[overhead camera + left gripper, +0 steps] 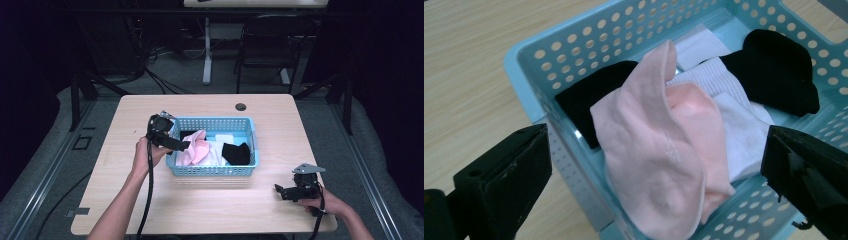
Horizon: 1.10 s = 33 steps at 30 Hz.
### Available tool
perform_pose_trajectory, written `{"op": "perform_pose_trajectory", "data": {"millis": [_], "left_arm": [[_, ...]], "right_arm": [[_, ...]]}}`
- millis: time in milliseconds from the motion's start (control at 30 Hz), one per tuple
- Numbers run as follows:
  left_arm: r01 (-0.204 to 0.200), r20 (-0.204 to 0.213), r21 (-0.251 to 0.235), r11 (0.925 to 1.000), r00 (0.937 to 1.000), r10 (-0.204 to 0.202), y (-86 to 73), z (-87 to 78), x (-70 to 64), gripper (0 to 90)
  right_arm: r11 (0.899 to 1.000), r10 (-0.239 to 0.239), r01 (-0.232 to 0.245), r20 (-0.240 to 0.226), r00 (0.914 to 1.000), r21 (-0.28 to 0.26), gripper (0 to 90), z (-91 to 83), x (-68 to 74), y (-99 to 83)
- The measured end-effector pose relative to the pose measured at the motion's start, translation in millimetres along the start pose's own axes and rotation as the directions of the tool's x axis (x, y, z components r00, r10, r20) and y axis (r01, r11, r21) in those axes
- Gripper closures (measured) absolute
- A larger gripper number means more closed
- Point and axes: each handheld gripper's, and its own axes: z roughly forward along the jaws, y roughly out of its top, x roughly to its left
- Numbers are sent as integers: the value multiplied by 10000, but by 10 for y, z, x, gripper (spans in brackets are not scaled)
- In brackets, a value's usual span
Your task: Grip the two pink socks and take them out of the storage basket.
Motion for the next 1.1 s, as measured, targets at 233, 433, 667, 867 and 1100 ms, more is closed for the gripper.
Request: {"op": "perform_pose_trajectory", "data": {"millis": [233,433,667,867,1100], "left_arm": [[-154,32,624,9979,9999,153,116,249,-74,9],[-141,11,992,9950,9999,141,190,423,-94,110],[-199,-457,1370,9904,9986,263,237,588,-129,250],[-28,-701,1824,9832,9974,159,225,677,-125,325],[-2,-1145,2199,9755,9931,261,215,722,-166,412]], "right_arm": [[10000,2,-2,-5,10000,-1,0,0,0,0],[10000,-15,15,36,10000,15,0,0,0,0],[10000,-76,76,25,10000,47,0,-7,-3,-2],[10000,-76,76,20,10000,50,0,-8,-3,-3],[9999,-86,86,43,10000,66,0,-9,-4,-2]]}}
